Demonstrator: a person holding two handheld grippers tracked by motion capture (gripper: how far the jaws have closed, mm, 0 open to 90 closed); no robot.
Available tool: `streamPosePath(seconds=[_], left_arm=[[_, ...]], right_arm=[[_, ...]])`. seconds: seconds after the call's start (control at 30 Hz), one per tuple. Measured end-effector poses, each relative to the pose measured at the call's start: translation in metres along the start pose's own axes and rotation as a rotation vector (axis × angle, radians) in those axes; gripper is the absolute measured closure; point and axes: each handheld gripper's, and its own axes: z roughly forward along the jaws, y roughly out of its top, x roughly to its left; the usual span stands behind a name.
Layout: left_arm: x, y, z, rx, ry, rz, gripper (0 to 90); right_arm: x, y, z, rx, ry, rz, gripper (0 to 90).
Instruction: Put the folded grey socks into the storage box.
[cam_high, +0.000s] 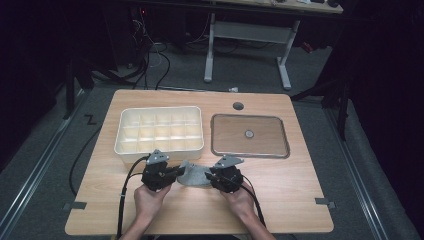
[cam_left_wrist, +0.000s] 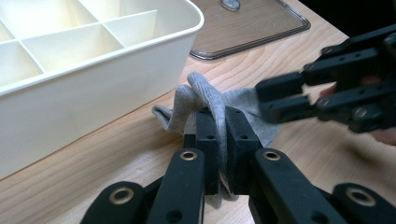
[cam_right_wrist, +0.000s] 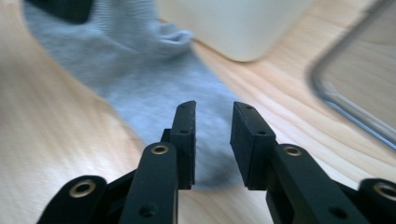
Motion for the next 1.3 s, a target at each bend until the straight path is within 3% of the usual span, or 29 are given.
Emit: streamPosePath(seconds=[0.13, 0.23, 0.4, 0.5, 0.7, 0.87, 1.03, 1.3], left_arm=[[-0.001, 0.000, 0.001, 0.004, 0.005, 0.000, 85.7], [-0.002, 0.000, 0.002, 0.007, 0.006, 0.003, 85.7], [-0.002, 0.000, 0.002, 0.005, -0.001, -0.001, 85.6], [-0.002, 0.000, 0.002, 0.007, -0.004, 0.000, 85.5], [-0.006, 0.002, 0.003, 0.012, -0.016, 0.020, 85.4], [-0.010, 0.009, 0.007, 0.012, -0.028, 0.040, 85.4], [-0.011, 0.009, 0.012, 0.019, -0.037, 0.033, 85.4], [-0.012, 0.011, 0.018, 0.035, -0.042, 0.050, 85.4]], right_arm=[[-0.009, -0.008, -0.011, -0.041, -0.029, 0.047, 68.3], [-0.012, -0.011, -0.009, -0.030, -0.032, 0.066, 65.4], [-0.017, -0.019, 0.004, 0.011, 0.000, 0.124, 64.6], [-0.018, -0.023, 0.010, 0.027, 0.025, 0.134, 70.0], [-0.017, -0.023, 0.014, 0.026, 0.044, 0.127, 77.5], [-0.016, -0.022, 0.015, 0.025, 0.042, 0.121, 78.7], [-0.015, -0.021, 0.017, 0.022, 0.045, 0.121, 79.0], [-0.014, -0.013, 0.023, 0.034, 0.052, 0.086, 79.4]])
